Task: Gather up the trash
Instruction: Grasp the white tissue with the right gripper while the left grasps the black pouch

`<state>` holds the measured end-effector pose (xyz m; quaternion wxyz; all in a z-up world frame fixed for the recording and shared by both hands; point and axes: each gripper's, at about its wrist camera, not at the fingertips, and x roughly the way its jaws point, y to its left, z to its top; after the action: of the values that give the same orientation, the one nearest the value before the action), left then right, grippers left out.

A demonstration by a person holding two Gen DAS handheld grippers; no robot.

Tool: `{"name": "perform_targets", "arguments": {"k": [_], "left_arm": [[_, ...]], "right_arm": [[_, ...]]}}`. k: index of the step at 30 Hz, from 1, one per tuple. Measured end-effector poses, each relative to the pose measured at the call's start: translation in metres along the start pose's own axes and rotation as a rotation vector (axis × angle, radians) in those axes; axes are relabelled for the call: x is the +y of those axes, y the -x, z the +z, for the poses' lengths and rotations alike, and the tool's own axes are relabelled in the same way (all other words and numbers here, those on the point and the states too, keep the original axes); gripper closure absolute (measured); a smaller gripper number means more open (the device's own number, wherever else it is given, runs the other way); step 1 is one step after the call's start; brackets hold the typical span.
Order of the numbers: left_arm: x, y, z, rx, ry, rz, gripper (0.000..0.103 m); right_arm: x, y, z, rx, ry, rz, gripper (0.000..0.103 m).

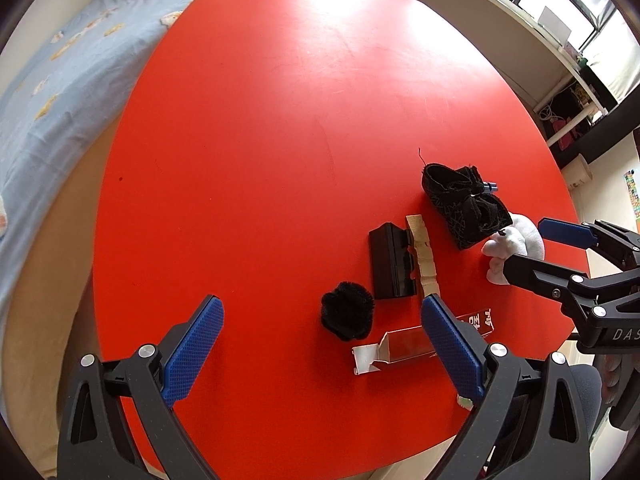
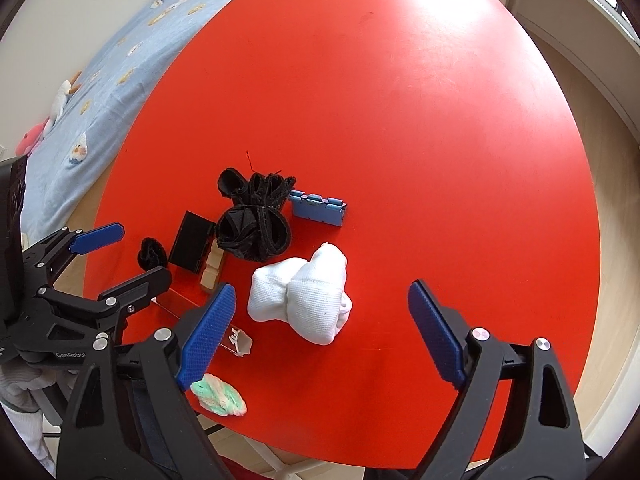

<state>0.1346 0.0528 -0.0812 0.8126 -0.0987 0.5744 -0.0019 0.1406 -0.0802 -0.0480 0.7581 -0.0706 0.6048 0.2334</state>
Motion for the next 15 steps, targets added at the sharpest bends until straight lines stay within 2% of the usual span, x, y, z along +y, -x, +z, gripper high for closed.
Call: {"name": "perform_targets", "arguments": {"k": [1,3,7,10,12,15], "left_arm": [[-0.0007,0.0001,-0.0005,-0.002,0.0,0.001,0.01],[-0.0012,-0.0012,-0.0011,0.0,-0.002,0.003,0.02],[-0.0048,-0.0006,-0.0048,0.0,-0.015,0.01,0.03],[-0.0001,-0.0012,-0.0002,-0.011,-0.021,0.016,0.041],[-0.0014,0.0007,-0.0022,-0.016,-0.032,0.028,0.06],[-0.0003,0.0014,-0.0017,-0.017,-0.031,0.031,0.074]], "right_arm": [[-0.0003,-0.0011,-0.0003,0.002,0.001,-0.004,0.024],[-0.0009,-0.0035,-0.0014,0.007,0.002,-0.004,0.028],[0.0037,-0.007,-0.002,0.014,0.013,-0.013,0.042],[0.0032,-0.007,-0.0036,0.01,0.018,-0.021,0.054],[0.003,-0.0064,-0.0046,0.007,0.025,-0.028,0.055],[0.0037,-0.0052,-0.0055,-0.001,0.029,-0.034,0.059]]}}
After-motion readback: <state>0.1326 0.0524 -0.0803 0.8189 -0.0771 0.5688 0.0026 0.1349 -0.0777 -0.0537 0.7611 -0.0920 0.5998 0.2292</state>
